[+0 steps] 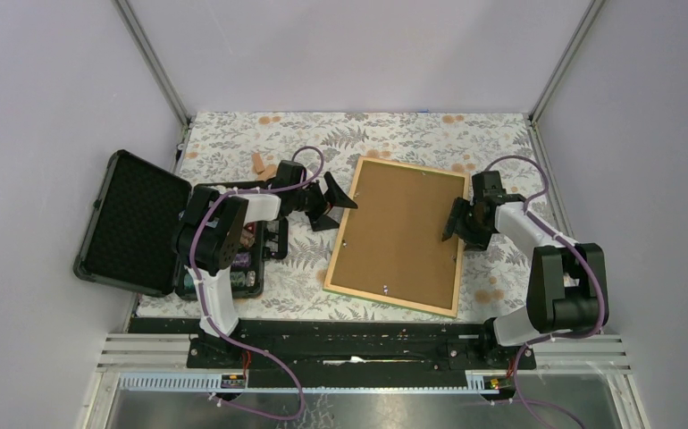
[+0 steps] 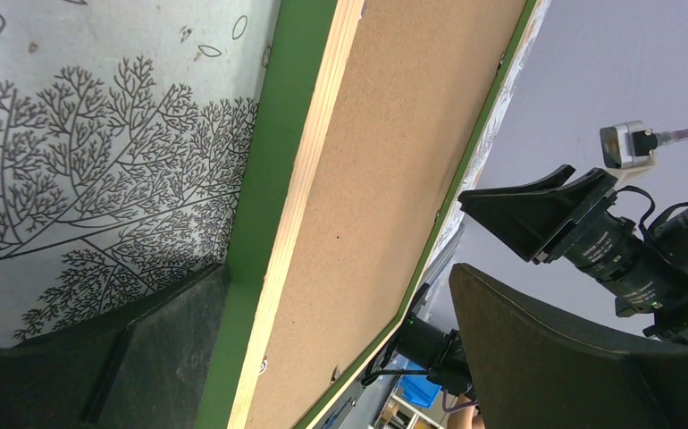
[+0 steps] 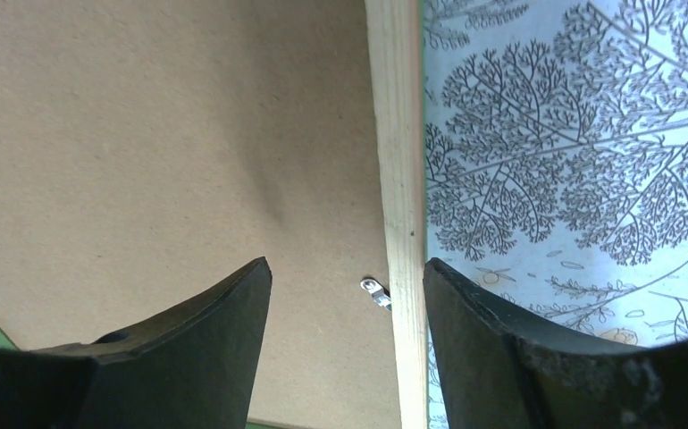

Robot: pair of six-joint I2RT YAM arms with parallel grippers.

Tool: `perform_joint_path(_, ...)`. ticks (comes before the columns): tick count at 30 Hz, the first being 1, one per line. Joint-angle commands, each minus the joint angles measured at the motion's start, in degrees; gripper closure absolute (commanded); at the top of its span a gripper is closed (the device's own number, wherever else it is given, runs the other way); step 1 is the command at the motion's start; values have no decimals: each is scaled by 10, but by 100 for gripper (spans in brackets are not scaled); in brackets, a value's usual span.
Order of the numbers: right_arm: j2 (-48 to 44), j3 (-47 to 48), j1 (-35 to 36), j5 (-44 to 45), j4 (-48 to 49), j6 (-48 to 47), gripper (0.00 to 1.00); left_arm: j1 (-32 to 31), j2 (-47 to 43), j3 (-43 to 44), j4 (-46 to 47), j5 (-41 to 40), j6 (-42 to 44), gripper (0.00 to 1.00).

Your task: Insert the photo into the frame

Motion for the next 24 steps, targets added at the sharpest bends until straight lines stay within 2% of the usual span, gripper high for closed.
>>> perform_joint_path(1,19,29,6,-2,18,-7,29,-7,-19,-11,20,21,-9,1)
perform_joint_path(7,112,78,6,-31,60,-18,27,-31,-28,-35,44,14,-26,1)
perform_joint_path(13,238,222,6,-53,52,-29,27,-71,-20,-39,54,16,-34,1)
perform_joint_path(20,334,346,14,-88,34,-31,26,-117,-18,-42,54,6,-28,1)
perform_joint_path(24,365,396,33,-105,3,-30,26,-184,-42,-11,-34,-69,47,1)
